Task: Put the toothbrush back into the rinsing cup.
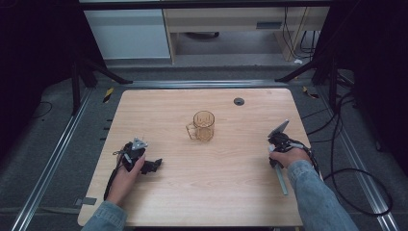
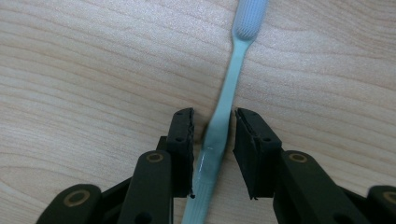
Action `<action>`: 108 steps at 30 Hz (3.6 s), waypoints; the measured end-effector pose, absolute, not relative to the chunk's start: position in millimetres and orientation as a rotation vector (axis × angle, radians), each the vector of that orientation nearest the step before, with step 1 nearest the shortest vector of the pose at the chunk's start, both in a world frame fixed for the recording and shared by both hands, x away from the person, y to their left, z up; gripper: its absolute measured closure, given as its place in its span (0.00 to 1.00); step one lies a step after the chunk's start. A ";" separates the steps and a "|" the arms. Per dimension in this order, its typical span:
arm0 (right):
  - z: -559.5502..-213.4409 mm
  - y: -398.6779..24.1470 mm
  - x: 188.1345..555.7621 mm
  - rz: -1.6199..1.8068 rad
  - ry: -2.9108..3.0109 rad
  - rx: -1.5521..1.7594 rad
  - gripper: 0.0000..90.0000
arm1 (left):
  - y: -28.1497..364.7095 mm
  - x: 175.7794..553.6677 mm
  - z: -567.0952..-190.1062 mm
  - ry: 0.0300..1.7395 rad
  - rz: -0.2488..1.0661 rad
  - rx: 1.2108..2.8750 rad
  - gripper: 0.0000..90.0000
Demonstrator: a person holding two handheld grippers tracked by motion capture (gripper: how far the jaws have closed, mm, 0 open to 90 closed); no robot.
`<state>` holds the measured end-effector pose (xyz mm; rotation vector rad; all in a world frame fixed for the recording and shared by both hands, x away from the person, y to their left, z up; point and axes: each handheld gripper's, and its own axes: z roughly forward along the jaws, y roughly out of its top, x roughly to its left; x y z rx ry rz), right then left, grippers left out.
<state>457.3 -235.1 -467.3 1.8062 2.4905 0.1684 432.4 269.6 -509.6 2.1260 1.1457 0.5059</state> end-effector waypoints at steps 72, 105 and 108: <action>-405.3 -234.7 455.0 0.553 2.403 1.722 0.88 | 269.6 432.4 -509.6 1.146 0.506 2.126 0.00; -388.0 -153.0 459.5 0.769 2.490 1.491 0.88 | 269.6 432.4 -509.6 1.146 0.506 2.125 0.00; -388.1 -147.0 460.1 0.787 2.492 1.473 0.88 | 269.6 432.4 -509.6 1.146 0.506 2.125 0.00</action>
